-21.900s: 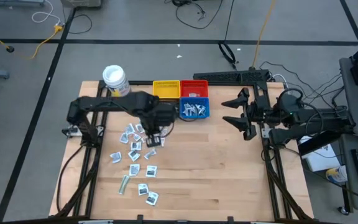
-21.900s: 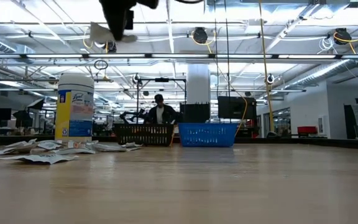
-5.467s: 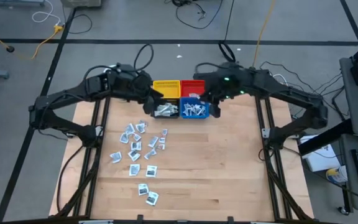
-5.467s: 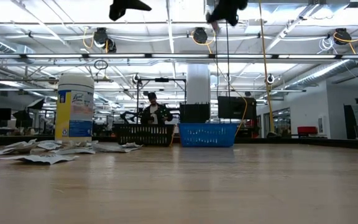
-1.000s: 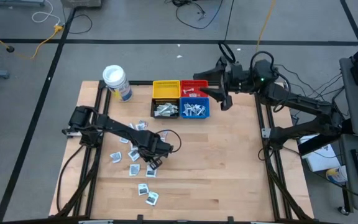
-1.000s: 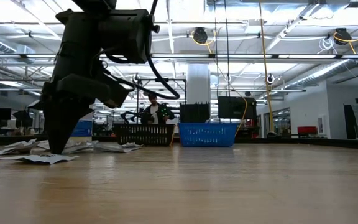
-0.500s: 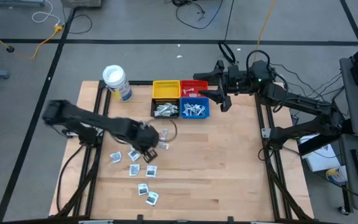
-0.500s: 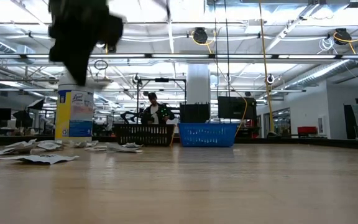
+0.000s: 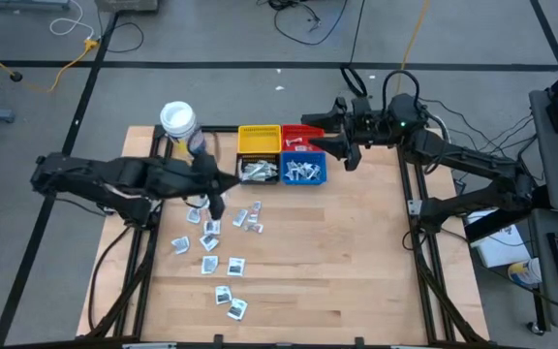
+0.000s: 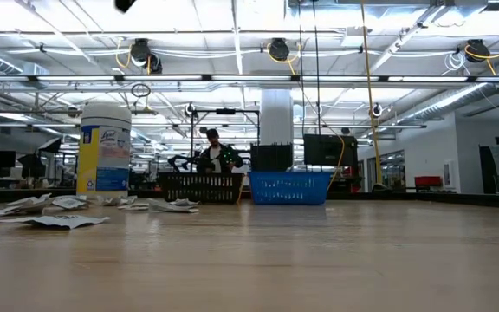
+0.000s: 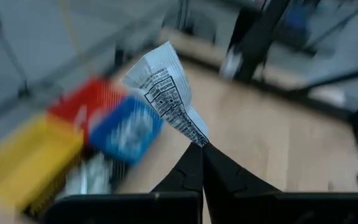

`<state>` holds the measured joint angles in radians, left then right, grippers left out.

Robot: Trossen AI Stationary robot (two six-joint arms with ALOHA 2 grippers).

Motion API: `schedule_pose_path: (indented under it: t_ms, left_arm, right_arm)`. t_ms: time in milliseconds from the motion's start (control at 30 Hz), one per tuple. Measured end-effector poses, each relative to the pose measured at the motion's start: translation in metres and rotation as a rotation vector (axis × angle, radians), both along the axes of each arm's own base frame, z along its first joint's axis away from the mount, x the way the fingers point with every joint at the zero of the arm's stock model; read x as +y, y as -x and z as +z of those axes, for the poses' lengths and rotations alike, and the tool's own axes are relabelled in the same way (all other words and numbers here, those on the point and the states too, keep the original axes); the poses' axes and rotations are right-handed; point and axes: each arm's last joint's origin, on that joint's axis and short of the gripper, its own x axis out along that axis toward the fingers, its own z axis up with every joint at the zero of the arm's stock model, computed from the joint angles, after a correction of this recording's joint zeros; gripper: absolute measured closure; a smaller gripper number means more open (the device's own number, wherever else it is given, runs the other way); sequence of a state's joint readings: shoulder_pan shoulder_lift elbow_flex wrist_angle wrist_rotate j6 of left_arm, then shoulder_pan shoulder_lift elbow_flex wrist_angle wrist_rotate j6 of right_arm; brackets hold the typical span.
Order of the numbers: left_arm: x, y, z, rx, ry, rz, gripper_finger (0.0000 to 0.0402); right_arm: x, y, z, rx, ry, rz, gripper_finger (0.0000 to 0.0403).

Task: Pick & Place First Aid Supplies
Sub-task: Put the orange ointment pack into the red basket

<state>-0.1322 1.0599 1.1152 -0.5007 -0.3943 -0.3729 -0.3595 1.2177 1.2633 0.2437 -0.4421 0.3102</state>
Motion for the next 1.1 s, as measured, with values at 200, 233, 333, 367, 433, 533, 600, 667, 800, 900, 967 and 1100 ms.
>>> schedule_pose_path:
  t_ms: [200,233,333,367,433,533,600,667,800,900,967,1100]
  left_arm:
    - [0.007,-0.009,0.023,-0.185,-0.15,-0.005,0.0401]
    - [0.008,-0.012,0.026,-0.193,-0.17,-0.005,0.0401]
    - [0.015,-0.023,0.034,-0.19,-0.215,-0.013,0.0401]
    - [0.017,-0.027,0.037,-0.191,-0.223,-0.025,0.0401]
    - [0.021,-0.036,0.043,-0.188,-0.24,-0.041,0.0401]
    - [0.026,-0.05,0.052,-0.187,-0.266,-0.076,0.0401]
    - [0.028,-0.058,0.057,-0.181,-0.281,-0.106,0.0401]
    - [0.03,-0.066,0.063,-0.188,-0.295,-0.133,0.0401]
    - [0.035,-0.08,0.069,-0.175,-0.308,-0.165,0.0401]
    - [0.037,-0.087,0.064,-0.13,-0.295,-0.185,0.0401]
    - [0.037,-0.09,0.062,-0.127,-0.287,-0.195,0.0402]
    - [0.037,-0.09,0.062,-0.126,-0.285,-0.193,0.0402]
  right_arm:
    - [-0.001,-0.013,0.005,0.015,-0.035,-0.027,0.0156]
    - [-0.001,-0.017,0.006,0.024,-0.039,-0.024,0.0156]
    - [-0.002,-0.027,0.01,0.046,-0.047,-0.013,0.0156]
    - [-0.002,-0.031,0.011,0.051,-0.049,-0.008,0.0156]
    - [-0.003,-0.038,0.012,0.062,-0.057,0.0,0.0156]
    - [-0.001,-0.047,0.009,0.078,-0.071,0.062,0.0156]
    - [0.002,-0.054,0.006,0.09,-0.068,0.1,0.0156]
    - [0.005,-0.058,0.003,0.1,-0.07,0.117,0.0156]
    - [0.013,-0.064,0.002,0.086,-0.027,0.138,0.0156]
    - [0.018,-0.064,0.004,0.061,0.011,0.147,0.0156]
    - [0.02,-0.063,0.007,0.04,0.02,0.153,0.0161]
    - [0.021,-0.062,0.007,0.051,-0.007,0.157,0.0197]
